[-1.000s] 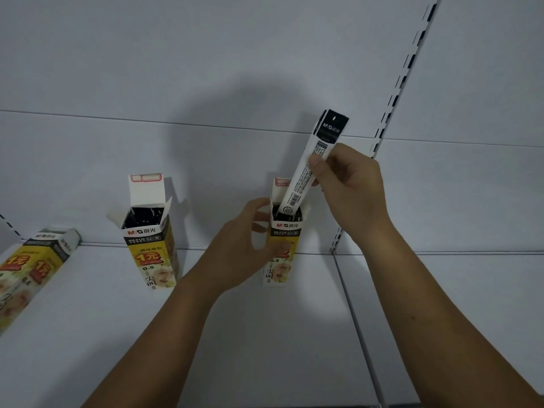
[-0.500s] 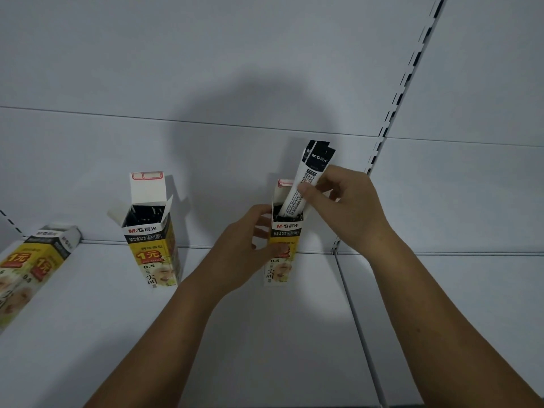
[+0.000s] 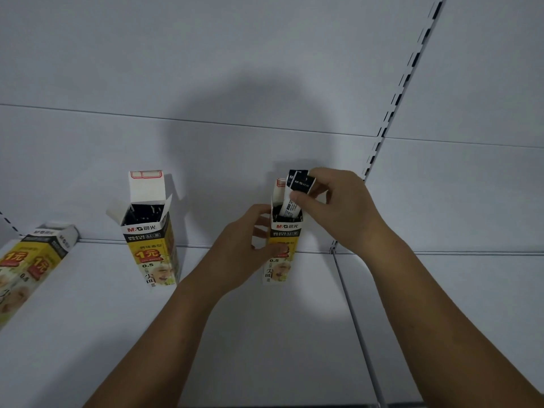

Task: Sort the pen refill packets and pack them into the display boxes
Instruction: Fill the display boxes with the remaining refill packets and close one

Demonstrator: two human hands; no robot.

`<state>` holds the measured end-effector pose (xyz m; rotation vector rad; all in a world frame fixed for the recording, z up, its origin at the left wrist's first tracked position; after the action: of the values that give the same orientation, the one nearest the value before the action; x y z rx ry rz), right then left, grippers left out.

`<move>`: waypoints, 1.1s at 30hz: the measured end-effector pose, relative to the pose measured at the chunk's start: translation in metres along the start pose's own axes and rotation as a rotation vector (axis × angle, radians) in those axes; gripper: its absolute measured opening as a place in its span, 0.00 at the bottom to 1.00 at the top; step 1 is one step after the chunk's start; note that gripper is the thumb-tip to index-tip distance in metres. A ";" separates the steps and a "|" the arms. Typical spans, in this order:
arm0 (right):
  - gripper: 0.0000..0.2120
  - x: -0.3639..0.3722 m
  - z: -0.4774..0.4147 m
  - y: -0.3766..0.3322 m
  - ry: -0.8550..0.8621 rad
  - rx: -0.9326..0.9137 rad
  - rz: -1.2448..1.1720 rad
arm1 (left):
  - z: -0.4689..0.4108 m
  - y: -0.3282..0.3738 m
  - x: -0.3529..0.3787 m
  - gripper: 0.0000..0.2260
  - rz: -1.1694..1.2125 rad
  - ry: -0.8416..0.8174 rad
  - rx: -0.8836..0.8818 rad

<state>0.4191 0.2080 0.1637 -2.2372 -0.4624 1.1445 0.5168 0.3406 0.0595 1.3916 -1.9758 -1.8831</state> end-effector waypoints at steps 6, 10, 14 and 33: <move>0.09 0.008 -0.009 0.002 -0.119 0.022 0.163 | -0.001 0.001 0.000 0.26 0.014 -0.004 0.001; 0.03 0.017 -0.012 0.001 -0.233 0.022 0.127 | -0.001 -0.001 0.001 0.25 0.018 -0.007 -0.004; 0.04 0.004 -0.013 -0.004 -0.169 0.003 0.054 | 0.000 -0.001 0.001 0.25 0.016 -0.012 0.001; 0.06 0.017 -0.006 -0.006 -0.203 0.035 0.111 | -0.002 -0.004 0.002 0.26 0.029 -0.009 -0.020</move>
<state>0.4331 0.2197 0.1596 -2.1490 -0.3988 1.4349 0.5191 0.3382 0.0560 1.3443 -1.9654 -1.8950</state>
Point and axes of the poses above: each hand's wrist, its own z-axis away from the middle knuckle, its own x-axis out of the palm, y = z × x, the point moved 8 cm from there along -z, towards the middle knuckle, and after that the axes turned 3 degrees about -z, right-handed, at the moved point
